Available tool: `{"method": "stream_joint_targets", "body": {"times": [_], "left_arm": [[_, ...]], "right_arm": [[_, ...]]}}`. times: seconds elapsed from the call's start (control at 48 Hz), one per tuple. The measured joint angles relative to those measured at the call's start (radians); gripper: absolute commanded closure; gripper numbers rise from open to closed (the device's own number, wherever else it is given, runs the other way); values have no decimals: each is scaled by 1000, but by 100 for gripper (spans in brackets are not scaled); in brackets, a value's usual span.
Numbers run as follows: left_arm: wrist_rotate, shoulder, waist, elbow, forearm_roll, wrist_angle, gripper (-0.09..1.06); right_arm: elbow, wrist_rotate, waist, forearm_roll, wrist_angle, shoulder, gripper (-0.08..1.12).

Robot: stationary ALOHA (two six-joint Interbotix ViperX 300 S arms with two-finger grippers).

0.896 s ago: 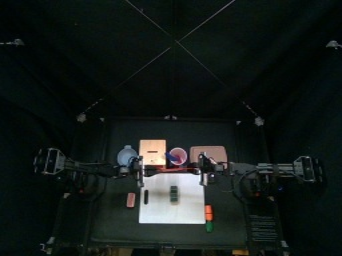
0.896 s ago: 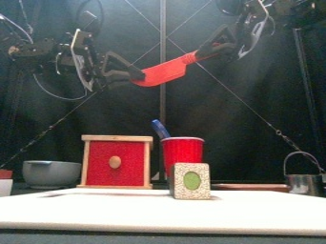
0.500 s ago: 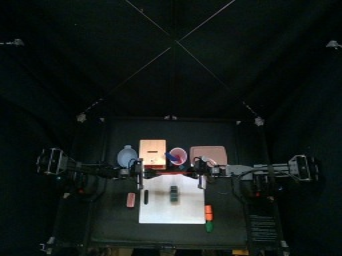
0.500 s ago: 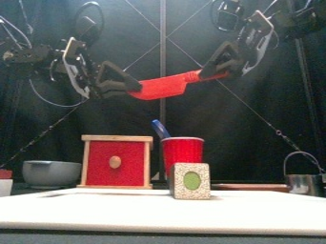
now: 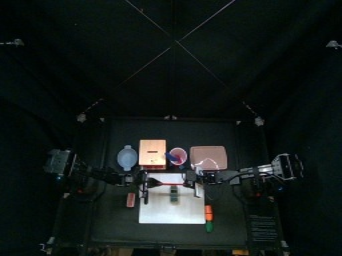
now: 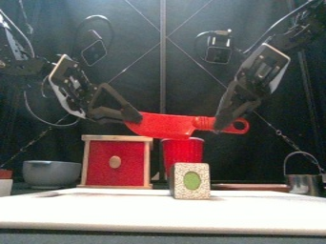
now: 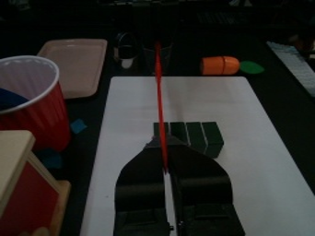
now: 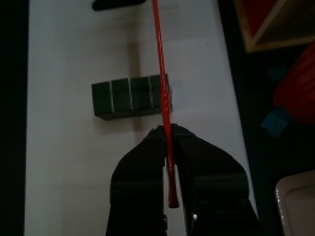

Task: Cut the sushi into 4 pieces with the knife
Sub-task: Cut the sushi into 4 pieces

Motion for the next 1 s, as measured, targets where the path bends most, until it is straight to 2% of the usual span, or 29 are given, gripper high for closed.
{"method": "stream_joint_targets", "body": {"times": [0.229, 0.688, 1.0], "left_arm": [[-2, 38, -26, -17, -14, -3, 86], [-2, 97, -32, -34, -64, -8, 86], [-2, 129, -32, -52, -71, -8, 86]], "right_arm": [[3, -2, 5, 5, 5, 3, 94], [9, 2, -3, 6, 3, 29, 94], [15, 0, -3, 6, 5, 40, 94]]}}
